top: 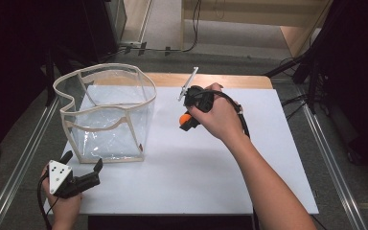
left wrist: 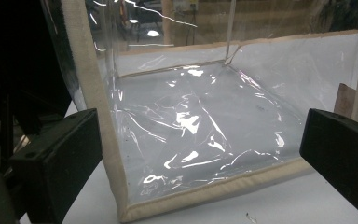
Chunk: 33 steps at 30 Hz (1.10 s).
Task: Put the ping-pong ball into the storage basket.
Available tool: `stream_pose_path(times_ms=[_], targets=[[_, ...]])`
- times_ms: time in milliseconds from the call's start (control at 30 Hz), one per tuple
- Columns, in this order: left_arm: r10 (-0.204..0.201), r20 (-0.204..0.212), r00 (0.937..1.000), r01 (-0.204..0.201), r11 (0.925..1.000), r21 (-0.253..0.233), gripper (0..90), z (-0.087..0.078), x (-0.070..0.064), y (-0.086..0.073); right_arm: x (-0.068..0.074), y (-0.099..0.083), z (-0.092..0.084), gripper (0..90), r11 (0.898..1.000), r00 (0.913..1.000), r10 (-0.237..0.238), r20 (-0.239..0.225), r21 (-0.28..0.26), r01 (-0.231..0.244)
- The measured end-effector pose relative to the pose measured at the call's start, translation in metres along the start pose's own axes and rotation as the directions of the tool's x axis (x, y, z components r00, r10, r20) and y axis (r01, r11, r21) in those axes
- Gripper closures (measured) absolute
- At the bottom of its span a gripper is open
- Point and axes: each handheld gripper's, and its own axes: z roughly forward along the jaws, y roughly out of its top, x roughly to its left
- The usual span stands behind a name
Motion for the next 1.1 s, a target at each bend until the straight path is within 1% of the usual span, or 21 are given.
stream_pose_path(times_ms=[167,933,1100], targets=[[0.000,0.000,1.0000,0.000,1.0000,0.000,0.0,0.000,0.000,0.000,-0.001,0.005,-0.002,48.3,1.000,1.0000,-0.002,-0.004,-0.009,0.002],[-0.001,0.002,1.0000,0.001,1.0000,0.000,0.0,0.000,0.000,0.000,-0.007,0.029,-0.015,48.4,1.000,0.9997,-0.024,0.002,-0.003,0.024],[-0.001,0.002,1.0000,0.001,1.0000,0.001,0.0,0.000,0.000,0.000,-0.009,0.034,-0.017,48.4,1.000,0.9998,-0.019,0.002,-0.008,0.019]])
